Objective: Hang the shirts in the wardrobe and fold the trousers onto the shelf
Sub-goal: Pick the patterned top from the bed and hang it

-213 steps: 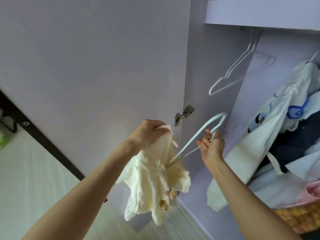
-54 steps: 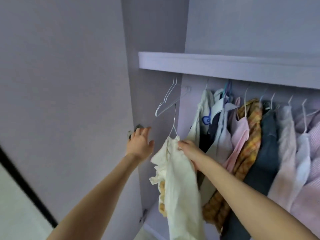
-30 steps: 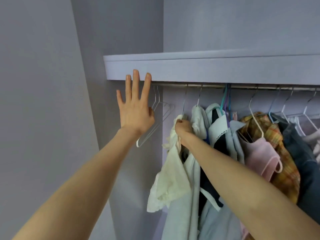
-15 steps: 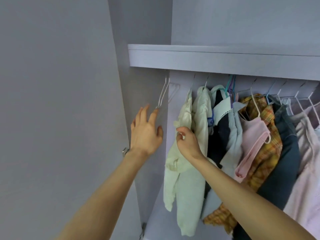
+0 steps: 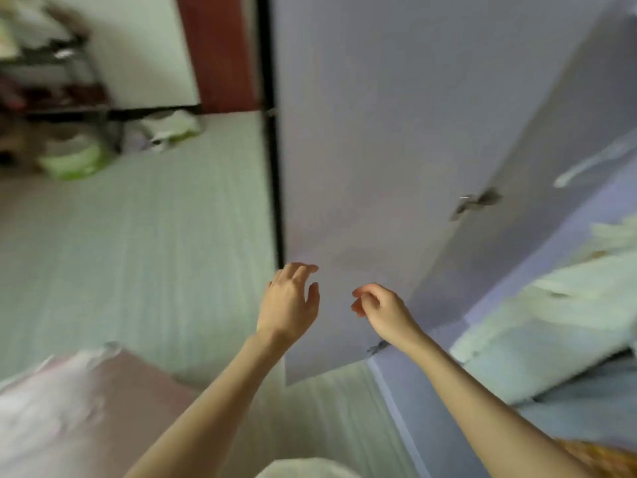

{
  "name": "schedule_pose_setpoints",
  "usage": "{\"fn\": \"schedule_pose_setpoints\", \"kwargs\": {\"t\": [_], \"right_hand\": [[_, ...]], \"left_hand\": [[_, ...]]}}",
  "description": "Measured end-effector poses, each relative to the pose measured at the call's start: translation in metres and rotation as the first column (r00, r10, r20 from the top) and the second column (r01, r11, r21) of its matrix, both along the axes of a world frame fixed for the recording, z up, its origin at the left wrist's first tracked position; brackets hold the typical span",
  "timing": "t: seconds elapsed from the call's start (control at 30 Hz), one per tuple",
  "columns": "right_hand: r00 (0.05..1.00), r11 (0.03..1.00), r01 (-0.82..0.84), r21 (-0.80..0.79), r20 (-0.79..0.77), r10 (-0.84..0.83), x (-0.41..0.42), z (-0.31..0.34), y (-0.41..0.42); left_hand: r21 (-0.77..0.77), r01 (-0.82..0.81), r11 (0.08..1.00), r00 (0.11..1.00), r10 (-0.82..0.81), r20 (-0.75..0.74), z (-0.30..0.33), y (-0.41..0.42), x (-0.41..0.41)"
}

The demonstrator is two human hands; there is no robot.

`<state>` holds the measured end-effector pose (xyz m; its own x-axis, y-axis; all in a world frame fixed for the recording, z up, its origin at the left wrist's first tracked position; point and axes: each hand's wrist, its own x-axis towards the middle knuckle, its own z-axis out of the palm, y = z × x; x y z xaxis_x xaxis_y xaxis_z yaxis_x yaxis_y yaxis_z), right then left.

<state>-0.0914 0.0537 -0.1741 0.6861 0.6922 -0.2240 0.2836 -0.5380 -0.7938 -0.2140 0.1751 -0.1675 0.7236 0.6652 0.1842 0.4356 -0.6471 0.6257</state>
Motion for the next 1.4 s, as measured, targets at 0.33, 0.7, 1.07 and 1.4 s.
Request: {"fn": "schedule_pose_setpoints", "kwargs": {"t": [0.33, 0.7, 1.07, 1.4], "right_hand": [[0.742, 0.751, -0.661, -0.004, -0.154, 0.652, -0.215, -0.055, 0.117], [0.321, 0.317, -0.947, -0.054, -0.253, 0.913, -0.494, -0.086, 0.208], [0.071, 0.040, -0.966, -0.255, -0.114, 0.991, -0.688, -0.172, 0.303], [-0.258, -0.212, -0.732, -0.647, -0.024, 0.966, -0.769, -0.344, 0.401]], "left_hand": [[-0.178, -0.754, 0.632, 0.657, 0.730, -0.190, -0.051, 0.001, -0.274], [-0.238, -0.971, -0.032, 0.028, 0.970, -0.243, -0.088, -0.006, -0.557], [-0.094, -0.993, -0.067, -0.001, 0.818, -0.576, -0.178, 0.049, -0.746], [-0.024, -0.995, 0.101, 0.088, 0.700, -0.708, -0.324, 0.149, -0.830]]}}
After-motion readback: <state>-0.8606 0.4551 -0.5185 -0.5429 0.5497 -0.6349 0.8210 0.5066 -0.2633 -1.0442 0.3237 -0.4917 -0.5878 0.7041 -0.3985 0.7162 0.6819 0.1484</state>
